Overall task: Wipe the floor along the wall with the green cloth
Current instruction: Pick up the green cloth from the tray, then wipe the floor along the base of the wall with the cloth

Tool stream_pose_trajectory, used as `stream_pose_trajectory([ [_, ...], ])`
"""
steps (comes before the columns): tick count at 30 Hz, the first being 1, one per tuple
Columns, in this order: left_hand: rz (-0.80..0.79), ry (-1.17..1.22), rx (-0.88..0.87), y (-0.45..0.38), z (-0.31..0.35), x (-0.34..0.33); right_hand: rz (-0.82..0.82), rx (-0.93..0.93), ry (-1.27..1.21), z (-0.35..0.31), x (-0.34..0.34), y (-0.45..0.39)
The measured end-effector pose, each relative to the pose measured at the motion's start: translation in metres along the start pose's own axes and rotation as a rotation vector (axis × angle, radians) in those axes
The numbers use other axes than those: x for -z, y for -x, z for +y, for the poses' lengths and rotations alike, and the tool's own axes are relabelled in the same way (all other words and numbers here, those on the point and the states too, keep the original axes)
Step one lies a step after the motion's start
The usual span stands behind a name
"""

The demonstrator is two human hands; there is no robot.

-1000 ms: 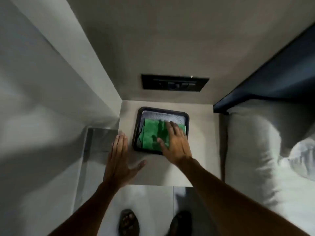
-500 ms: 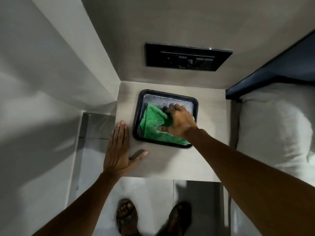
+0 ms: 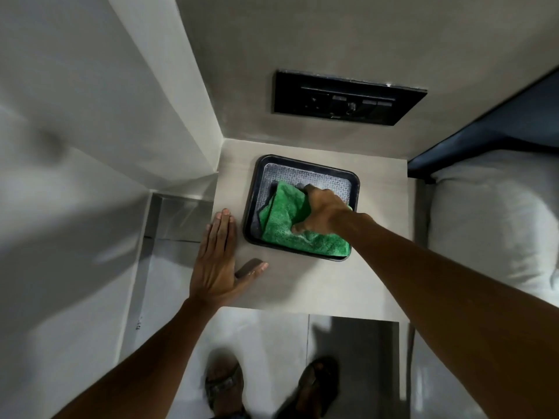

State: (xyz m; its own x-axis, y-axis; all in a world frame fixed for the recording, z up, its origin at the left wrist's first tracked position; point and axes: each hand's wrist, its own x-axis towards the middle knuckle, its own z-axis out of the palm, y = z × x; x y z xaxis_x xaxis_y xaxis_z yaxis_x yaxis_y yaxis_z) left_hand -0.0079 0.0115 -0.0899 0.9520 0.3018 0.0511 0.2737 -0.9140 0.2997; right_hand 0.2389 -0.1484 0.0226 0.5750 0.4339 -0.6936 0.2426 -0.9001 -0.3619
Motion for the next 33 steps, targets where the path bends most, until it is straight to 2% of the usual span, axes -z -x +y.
stream_pose_trajectory([
  [3,-0.013,0.0,-0.001,0.0,0.001,0.001,-0.048,0.023,0.08,-0.001,0.001,0.004],
  [10,-0.025,0.069,-0.051,-0.005,-0.002,0.014,-0.015,0.205,0.136,0.002,0.018,0.03],
  [13,-0.033,0.108,-0.045,-0.001,-0.005,0.029,0.033,0.206,0.075,-0.001,0.027,0.044],
  [17,0.028,0.157,0.056,0.027,-0.019,0.049,0.179,0.255,-0.129,-0.038,0.016,0.065],
  [21,0.03,0.17,0.178,0.079,-0.053,0.055,0.199,0.373,-0.434,-0.099,-0.028,0.077],
  [25,0.0,0.143,0.337,0.16,-0.081,0.042,0.084,0.488,-0.57,-0.161,-0.099,0.076],
  [28,-0.052,0.167,0.518,0.218,-0.094,0.029,0.019,0.567,-0.451,-0.191,-0.154,0.075],
  [33,-0.051,0.207,0.738,0.297,-0.103,-0.005,0.045,0.735,-0.16,-0.209,-0.254,0.071],
])
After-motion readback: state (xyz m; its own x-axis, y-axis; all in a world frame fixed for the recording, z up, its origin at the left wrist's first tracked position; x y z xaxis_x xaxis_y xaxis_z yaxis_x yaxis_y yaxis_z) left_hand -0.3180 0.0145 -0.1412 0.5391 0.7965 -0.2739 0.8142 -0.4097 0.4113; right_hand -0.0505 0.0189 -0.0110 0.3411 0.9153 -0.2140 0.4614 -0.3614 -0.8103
